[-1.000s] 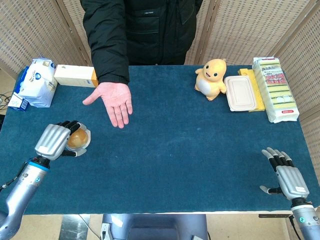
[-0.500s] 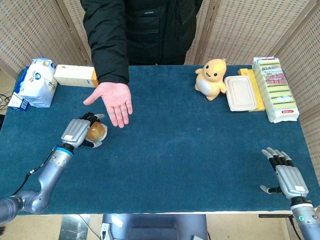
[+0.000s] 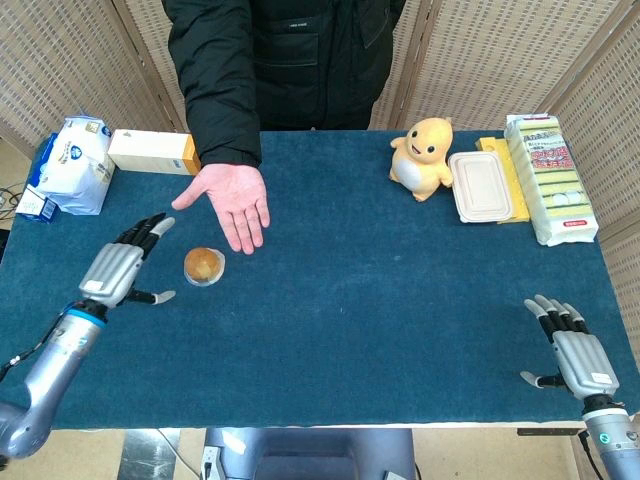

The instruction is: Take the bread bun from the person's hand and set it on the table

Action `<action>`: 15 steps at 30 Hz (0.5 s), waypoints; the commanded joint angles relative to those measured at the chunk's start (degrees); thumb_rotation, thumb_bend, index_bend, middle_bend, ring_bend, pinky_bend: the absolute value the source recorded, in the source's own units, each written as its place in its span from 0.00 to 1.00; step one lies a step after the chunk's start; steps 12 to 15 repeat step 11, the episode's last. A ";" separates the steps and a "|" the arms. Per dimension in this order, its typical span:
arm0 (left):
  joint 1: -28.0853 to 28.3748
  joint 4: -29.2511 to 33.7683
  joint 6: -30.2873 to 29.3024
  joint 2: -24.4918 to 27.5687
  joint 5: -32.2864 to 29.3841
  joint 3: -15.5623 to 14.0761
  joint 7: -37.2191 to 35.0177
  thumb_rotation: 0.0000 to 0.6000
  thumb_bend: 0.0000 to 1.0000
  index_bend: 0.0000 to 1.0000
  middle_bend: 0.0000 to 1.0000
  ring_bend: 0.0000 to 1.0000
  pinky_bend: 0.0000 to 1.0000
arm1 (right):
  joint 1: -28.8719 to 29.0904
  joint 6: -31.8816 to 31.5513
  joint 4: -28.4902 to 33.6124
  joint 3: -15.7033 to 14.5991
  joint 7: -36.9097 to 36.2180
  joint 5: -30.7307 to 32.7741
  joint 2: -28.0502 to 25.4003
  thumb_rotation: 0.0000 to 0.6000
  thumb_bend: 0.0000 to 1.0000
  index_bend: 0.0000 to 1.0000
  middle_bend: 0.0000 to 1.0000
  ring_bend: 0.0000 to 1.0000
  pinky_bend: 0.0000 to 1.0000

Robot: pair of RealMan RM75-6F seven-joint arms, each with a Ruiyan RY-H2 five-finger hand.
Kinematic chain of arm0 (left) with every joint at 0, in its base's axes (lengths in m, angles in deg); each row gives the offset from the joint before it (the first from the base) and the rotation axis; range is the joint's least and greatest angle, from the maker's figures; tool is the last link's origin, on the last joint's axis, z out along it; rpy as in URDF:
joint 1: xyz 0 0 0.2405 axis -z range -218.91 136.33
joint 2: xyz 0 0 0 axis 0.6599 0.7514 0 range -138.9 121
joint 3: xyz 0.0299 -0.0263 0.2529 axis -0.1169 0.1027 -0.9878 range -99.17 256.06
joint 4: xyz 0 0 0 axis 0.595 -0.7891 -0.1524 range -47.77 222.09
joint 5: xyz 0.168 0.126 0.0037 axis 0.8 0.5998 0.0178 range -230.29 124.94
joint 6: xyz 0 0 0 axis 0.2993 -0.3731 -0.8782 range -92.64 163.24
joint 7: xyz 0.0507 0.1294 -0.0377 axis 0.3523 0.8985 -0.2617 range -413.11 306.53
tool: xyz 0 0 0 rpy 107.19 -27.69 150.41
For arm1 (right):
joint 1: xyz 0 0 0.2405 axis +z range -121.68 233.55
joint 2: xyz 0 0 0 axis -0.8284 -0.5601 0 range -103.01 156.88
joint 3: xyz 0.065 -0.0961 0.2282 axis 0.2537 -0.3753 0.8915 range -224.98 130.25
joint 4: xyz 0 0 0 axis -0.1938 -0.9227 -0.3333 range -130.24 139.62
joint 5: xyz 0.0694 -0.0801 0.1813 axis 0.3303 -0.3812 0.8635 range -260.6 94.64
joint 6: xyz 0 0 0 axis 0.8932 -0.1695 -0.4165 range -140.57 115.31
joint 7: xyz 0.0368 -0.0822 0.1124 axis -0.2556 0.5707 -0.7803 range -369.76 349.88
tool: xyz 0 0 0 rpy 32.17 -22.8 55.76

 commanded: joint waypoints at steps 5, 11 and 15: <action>-17.40 4.04 -18.37 7.59 5.97 -9.71 2.73 1.00 0.00 0.00 0.00 0.00 0.00 | -0.78 -1.86 0.34 -0.03 0.31 -0.64 -0.31 1.00 0.03 0.06 0.00 0.00 0.00; -23.70 4.97 -27.67 7.85 9.75 -10.44 0.66 1.00 0.00 0.00 0.00 0.00 0.00 | -2.05 -5.20 0.68 -0.08 0.30 -2.31 -0.70 1.00 0.03 0.06 0.00 0.00 0.00; -23.70 4.97 -27.67 7.85 9.75 -10.44 0.66 1.00 0.00 0.00 0.00 0.00 0.00 | -2.05 -5.20 0.68 -0.08 0.30 -2.31 -0.70 1.00 0.03 0.06 0.00 0.00 0.00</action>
